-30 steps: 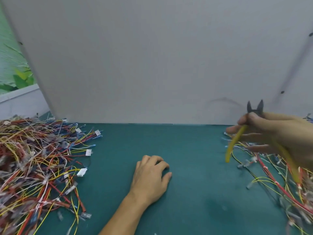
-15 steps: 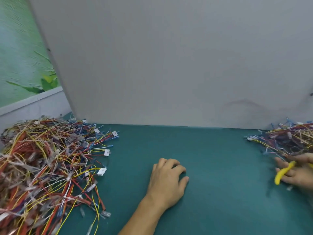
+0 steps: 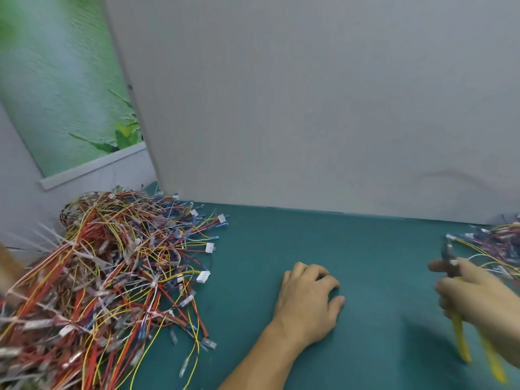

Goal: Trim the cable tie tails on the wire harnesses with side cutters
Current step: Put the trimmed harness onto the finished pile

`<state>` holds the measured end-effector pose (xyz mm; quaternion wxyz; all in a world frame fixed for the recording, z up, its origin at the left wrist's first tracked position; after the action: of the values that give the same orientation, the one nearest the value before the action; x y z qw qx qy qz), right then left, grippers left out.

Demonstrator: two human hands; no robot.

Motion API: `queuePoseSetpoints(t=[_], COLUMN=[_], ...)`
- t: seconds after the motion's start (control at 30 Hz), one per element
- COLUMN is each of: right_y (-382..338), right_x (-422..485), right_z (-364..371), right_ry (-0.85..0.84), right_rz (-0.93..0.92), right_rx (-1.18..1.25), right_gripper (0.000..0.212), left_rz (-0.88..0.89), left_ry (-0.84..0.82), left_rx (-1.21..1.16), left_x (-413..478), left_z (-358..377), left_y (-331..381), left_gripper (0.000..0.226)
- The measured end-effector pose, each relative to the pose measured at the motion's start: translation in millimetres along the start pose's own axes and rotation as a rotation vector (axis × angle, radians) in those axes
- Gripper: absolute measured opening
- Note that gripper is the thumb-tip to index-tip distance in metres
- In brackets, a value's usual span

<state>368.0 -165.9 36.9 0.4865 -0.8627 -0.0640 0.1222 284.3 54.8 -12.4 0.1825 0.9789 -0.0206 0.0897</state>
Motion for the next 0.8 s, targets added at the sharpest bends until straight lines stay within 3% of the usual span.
queuePoseSetpoints(t=[0.03,0.1,0.17,0.2,0.47,0.67,0.8], right_y=[0,10,5,4,22,26,27], right_x=[-17,-28,-41,-44,-50,-46,-44], right_z=[13,45,52,49,61,61,61], right_ry=[0.053,-0.007,0.099,0.179,0.241,0.297,0.327], right_rz=[0.002,-0.082,-0.102,-0.103,-0.19,-0.14,-0.097], right_rx=[-0.238,-0.739,-1.002,-0.975,-1.094,-1.143,-1.178], right_gripper=[0.023,0.02,0.022,0.023,0.033,0.033,0.034], left_rz=[-0.002,-0.007,-0.011,-0.015,-0.058,-0.267,-0.564], left_ry=[-0.007,-0.031,-0.066,-0.084,-0.073,0.249,0.397], left_rx=[-0.002,-0.009,-0.011,-0.015,-0.048,0.09,0.344], left_x=[0,0,1,2,3,0,-18], left_z=[0,-2,-3,-5,-49,-144,-207], left_y=[-1,-1,-1,-1,-3,-61,-133], left_gripper=[0.032,0.033,0.033,0.034,0.034,0.025,0.023])
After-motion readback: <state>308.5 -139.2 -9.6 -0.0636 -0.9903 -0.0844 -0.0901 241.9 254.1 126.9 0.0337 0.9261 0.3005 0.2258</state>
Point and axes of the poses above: each hand's wrist, its own x-axis towards the middle knuckle, its own z-axis out of the palm, y = z × x, the point moved 5 cm from there along x, towards the middle knuckle, and after that the axes turned 8 degrees about -y, right-handed, at the moved point
